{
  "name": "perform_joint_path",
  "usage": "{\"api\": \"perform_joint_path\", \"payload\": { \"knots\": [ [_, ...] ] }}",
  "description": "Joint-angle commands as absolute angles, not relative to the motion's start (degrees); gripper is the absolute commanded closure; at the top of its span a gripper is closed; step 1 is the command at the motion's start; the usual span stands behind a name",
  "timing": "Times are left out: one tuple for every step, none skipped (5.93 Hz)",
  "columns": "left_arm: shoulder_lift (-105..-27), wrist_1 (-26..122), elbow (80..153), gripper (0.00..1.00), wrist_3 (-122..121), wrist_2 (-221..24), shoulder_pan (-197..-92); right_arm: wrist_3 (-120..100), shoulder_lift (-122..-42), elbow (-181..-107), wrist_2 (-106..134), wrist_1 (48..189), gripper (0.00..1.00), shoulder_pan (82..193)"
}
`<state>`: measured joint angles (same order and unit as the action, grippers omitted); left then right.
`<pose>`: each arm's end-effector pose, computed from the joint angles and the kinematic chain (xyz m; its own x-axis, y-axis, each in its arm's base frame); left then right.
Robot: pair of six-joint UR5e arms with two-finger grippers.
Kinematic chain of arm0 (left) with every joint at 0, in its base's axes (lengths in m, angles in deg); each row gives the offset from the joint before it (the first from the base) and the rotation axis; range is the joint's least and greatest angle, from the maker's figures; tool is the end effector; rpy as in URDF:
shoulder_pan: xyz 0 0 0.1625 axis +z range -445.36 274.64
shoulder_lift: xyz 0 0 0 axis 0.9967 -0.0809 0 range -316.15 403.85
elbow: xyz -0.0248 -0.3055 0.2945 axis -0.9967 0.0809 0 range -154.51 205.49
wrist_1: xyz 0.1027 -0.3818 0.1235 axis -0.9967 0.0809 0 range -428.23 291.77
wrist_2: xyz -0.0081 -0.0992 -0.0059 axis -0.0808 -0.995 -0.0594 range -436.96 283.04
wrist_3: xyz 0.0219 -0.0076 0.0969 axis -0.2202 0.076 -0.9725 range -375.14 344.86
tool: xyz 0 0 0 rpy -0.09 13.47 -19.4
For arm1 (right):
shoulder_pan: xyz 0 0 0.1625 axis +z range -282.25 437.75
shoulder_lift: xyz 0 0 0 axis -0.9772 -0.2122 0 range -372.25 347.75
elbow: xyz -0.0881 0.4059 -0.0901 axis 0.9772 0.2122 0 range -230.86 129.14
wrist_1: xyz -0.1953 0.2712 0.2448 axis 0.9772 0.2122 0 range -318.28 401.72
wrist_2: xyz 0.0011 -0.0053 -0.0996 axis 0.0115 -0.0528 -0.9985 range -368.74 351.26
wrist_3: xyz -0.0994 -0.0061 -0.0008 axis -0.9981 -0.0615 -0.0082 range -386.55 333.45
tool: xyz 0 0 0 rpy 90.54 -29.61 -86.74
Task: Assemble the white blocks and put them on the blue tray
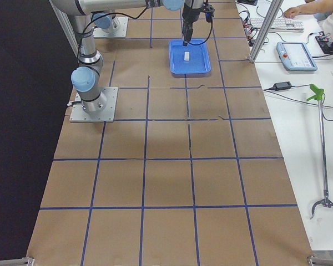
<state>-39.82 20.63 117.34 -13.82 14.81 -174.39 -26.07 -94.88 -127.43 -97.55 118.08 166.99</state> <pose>-0.1224 -0.4553 0.5263 -0.9987 -0.0428 -0.0285 -0.0398 0.9943 -0.0985 0.1284 -0.5320 0.5136 -0.9995 0.0243 -0.0194 0.0215 0.9910 0.1319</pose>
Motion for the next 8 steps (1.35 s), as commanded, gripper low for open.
{"api": "perform_joint_path", "payload": {
  "knots": [
    [-39.8,20.6,117.4,0.01,-13.8,14.6,-174.4,-25.1,-94.8,-127.8,-97.5,118.2,0.0,167.7],
    [-39.8,20.6,117.6,0.01,-13.7,14.2,-174.4,-25.1,-95.0,-128.6,-97.7,118.4,0.0,167.7],
    [-39.9,20.6,117.6,0.01,-13.8,13.8,-174.3,-25.1,-95.1,-128.8,-97.6,118.4,0.0,167.7],
    [-39.9,20.5,117.7,0.01,-13.8,13.7,-174.3,-25.1,-95.1,-128.9,-97.6,118.4,0.0,167.7],
    [-39.9,20.5,117.8,0.01,-14.0,13.8,-174.3,-25.1,-95.1,-128.9,-97.7,118.4,0.0,167.7],
    [-39.9,20.6,117.8,0.01,-15.0,12.7,-174.3,-25.1,-95.1,-129.0,-97.7,118.4,0.0,167.7],
    [-39.9,20.6,117.7,0.01,-15.0,12.7,-174.3,-25.1,-95.0,-129.0,-97.8,118.4,0.0,167.7],
    [-39.9,20.6,117.7,0.01,-15.0,13.0,-174.4,-25.1,-94.9,-129.0,-97.8,118.4,0.0,167.7]
  ]
}}
